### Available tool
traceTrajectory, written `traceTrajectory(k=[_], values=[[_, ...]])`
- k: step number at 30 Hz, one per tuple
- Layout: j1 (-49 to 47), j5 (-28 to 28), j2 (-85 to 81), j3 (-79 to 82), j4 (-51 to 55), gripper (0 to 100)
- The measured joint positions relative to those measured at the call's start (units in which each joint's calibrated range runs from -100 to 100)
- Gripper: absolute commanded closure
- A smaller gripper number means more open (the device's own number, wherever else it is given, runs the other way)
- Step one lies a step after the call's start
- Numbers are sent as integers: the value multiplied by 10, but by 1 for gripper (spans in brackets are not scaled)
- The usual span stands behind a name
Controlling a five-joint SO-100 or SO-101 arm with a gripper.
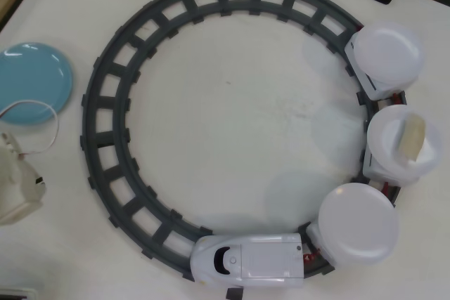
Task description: Pick up the sushi from the Shinkansen and put it on the blue dish
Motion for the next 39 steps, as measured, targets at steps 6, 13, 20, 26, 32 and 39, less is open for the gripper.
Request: traceTrajectory(k=[6,13,20,26,32,39], values=[[0,0,0,0,0,97],[0,0,0,0,0,96],[0,0,0,0,0,97],[1,0,0,0,0,96],[2,0,0,2,39,97],[18,-29,-1,-7,48,96]])
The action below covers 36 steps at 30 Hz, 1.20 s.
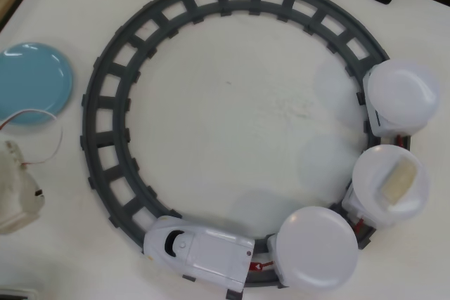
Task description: Pick up the sushi from the Shinkansen and put it on the blue dish
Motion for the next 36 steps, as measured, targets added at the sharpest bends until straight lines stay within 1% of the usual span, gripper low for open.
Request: traceTrajectory(k=[5,11,17,19,23,26,36], values=[[22,-7,0,0,9,96],[75,-21,0,0,17,96],[98,-23,-43,0,21,96],[108,-23,-63,0,21,93],[133,-23,-88,1,22,79],[137,-23,-97,20,22,73],[150,-23,-97,46,22,72]])
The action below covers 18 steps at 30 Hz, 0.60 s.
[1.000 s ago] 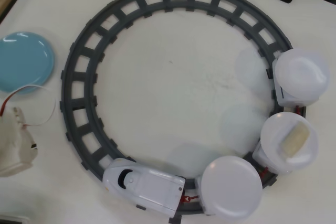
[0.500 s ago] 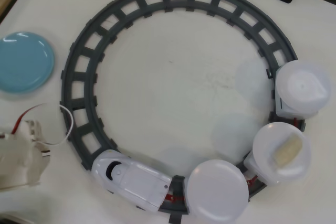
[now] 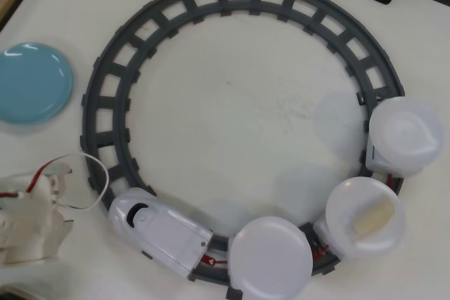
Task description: Pick up the sushi from the Shinkansen and put it on the blue dish
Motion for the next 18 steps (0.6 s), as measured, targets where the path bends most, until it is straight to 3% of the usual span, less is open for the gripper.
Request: traceTrajectory(k=[10,18], values=[[1,2,0,3,0,72],[11,43,0,4,27,72]])
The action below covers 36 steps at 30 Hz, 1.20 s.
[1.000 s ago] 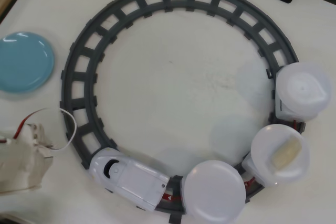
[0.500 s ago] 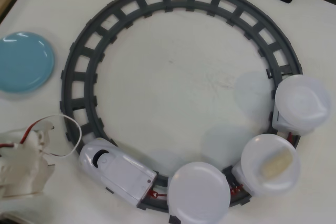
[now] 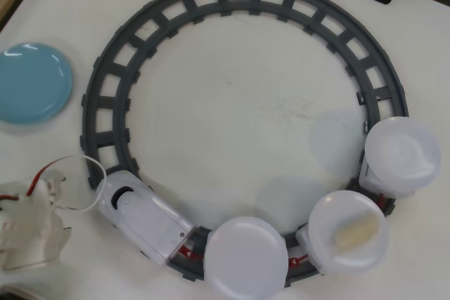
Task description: Pick up the sushi from the Shinkansen and put it on the blue dish
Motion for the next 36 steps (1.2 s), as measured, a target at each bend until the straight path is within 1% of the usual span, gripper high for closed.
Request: traceTrajectory(k=[7,14,18,21,26,31,36], values=[[101,59,0,-1,1,72],[212,101,0,-52,1,72],[279,136,0,-55,1,72],[330,153,0,-55,-29,72],[409,174,20,-56,-85,72],[432,175,107,-87,-95,72],[450,170,222,-186,-95,72]])
